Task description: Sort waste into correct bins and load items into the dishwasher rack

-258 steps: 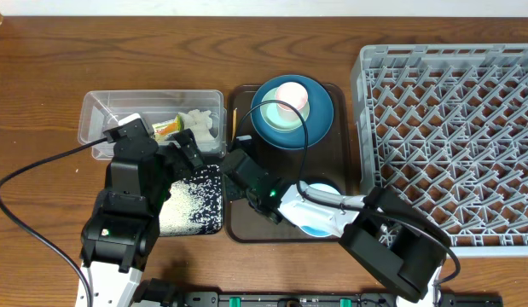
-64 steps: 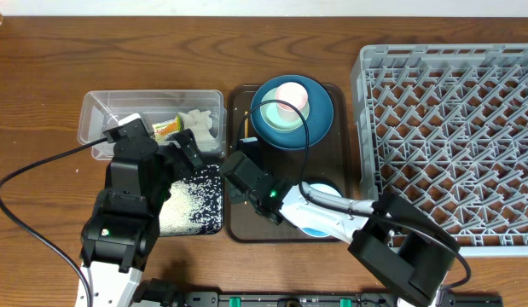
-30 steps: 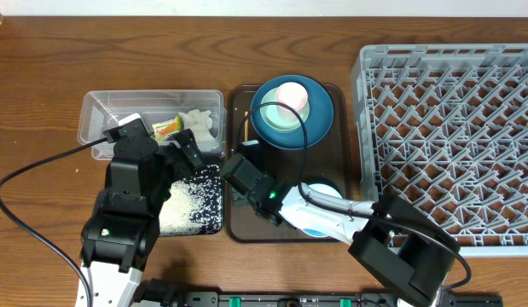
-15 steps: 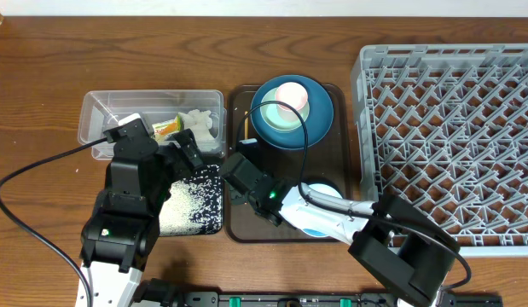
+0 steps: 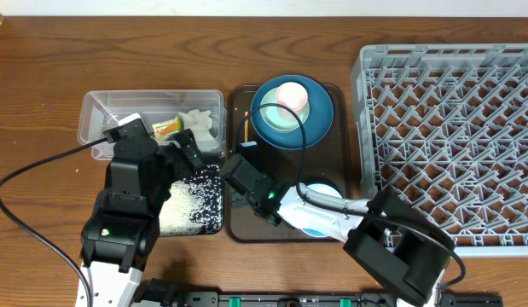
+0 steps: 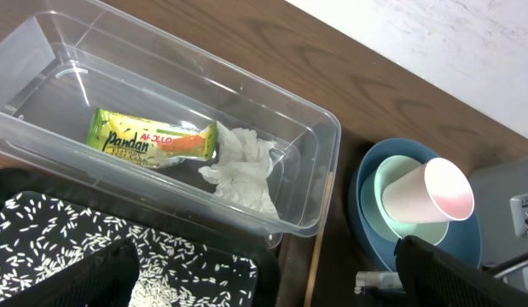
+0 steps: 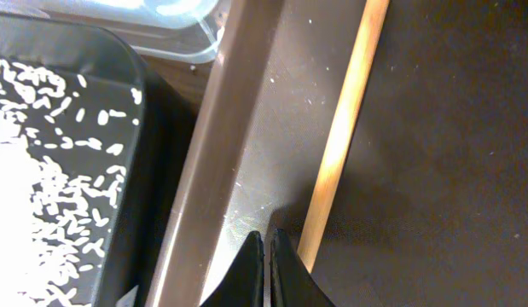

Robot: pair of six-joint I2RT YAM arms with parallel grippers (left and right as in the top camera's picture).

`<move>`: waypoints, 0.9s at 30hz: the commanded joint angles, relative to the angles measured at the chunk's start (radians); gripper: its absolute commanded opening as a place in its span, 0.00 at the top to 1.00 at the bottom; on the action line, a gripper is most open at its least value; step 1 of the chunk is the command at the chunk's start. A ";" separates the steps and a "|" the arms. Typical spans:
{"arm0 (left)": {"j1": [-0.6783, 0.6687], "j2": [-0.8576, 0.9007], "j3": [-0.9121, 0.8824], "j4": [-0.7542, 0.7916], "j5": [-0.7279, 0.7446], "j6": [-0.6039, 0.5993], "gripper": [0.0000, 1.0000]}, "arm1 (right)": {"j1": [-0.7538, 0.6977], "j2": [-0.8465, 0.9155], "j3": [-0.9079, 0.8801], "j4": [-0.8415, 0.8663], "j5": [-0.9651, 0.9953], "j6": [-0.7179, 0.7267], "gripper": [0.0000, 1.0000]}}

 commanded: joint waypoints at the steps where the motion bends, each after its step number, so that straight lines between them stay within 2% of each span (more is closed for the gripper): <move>1: 0.005 0.000 -0.004 0.001 -0.019 -0.009 0.02 | 0.010 0.016 -0.001 0.000 0.005 0.008 0.97; 27: 0.005 0.000 -0.004 0.001 -0.019 -0.009 0.02 | -0.041 -0.023 0.000 -0.092 0.007 0.004 0.98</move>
